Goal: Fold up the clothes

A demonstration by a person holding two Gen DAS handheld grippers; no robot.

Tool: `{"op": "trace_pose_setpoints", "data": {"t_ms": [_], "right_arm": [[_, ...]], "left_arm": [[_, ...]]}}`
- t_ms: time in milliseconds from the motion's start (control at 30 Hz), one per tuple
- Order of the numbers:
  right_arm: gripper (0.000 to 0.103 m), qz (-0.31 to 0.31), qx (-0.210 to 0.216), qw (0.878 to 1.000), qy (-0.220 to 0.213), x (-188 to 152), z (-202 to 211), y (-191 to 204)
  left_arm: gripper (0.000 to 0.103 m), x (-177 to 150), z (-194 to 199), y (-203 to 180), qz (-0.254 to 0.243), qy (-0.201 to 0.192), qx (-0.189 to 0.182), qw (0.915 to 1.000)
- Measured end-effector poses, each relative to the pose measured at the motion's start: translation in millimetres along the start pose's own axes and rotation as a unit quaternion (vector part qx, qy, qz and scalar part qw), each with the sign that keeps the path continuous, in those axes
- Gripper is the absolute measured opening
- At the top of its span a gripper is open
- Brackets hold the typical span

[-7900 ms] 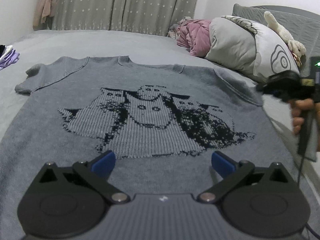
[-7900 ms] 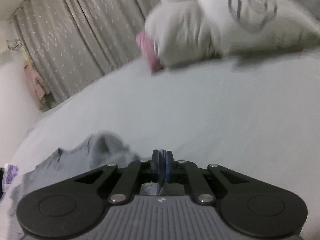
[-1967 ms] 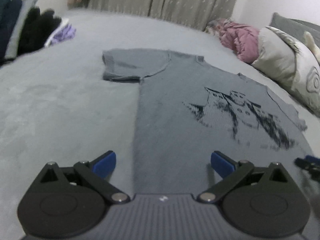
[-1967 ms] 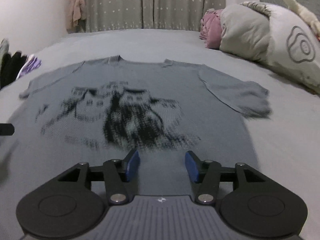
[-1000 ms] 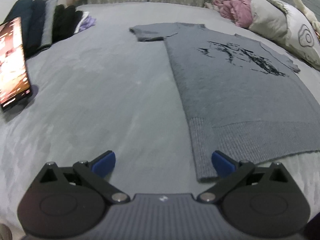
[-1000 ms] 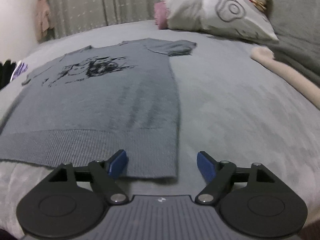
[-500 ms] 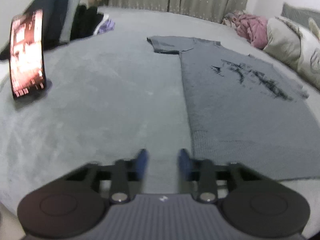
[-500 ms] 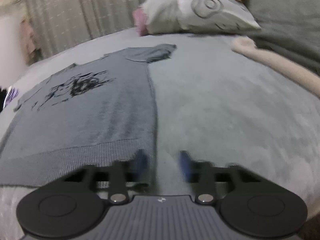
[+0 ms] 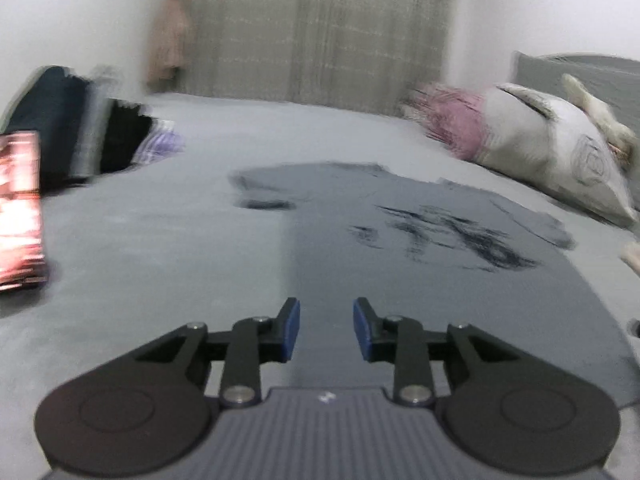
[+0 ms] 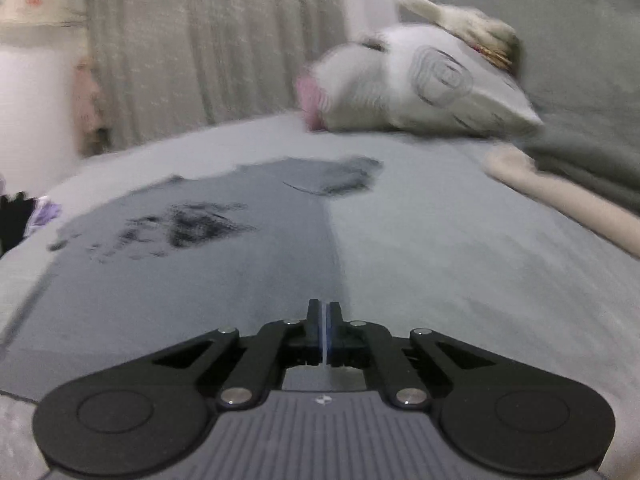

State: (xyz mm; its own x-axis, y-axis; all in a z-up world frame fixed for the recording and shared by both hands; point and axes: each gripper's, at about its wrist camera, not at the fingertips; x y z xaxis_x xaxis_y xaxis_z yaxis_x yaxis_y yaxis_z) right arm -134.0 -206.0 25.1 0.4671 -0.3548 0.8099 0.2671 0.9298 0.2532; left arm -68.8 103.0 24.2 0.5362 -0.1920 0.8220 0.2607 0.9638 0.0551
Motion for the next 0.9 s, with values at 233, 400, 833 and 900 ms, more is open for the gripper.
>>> {"op": "trace_pose_setpoints", "data": {"t_ms": [233,400,833,900], "right_arm": [[0.002,0.007,-0.014,0.999,0.029,-15,-42,23],[0.0,-0.05,-0.044,0.997,0.026,-11,-35,-22],[0.019,-0.073,-0.045,0.996,0.002,-6,-1,-31],[0.02,-0.034,-0.034,0.999,0.012,-14,-6,-11]], "left_arm": [[0.032,-8,-48,-30,-0.033,0.062,0.029,0.9971],[0.033,-24,-38,-1,-0.02,0.058,0.035,0.9975],[0.046,-12,2,7,0.035,0.004,0.011,0.9993],[0.047,-13,-3,-3,0.016,0.013,-0.001,0.9998]]}}
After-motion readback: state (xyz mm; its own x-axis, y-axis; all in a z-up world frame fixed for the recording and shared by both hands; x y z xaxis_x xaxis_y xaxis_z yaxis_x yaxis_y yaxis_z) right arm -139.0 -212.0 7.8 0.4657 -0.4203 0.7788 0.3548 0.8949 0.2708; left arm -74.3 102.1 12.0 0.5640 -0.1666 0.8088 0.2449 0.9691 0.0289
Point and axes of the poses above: each gripper's, at about its wrist camera, not at the fingertips, and z roughly against the way its jaws point, y to its left, x to its top, and after that the axes turned 11 degrees about -z, right-handed
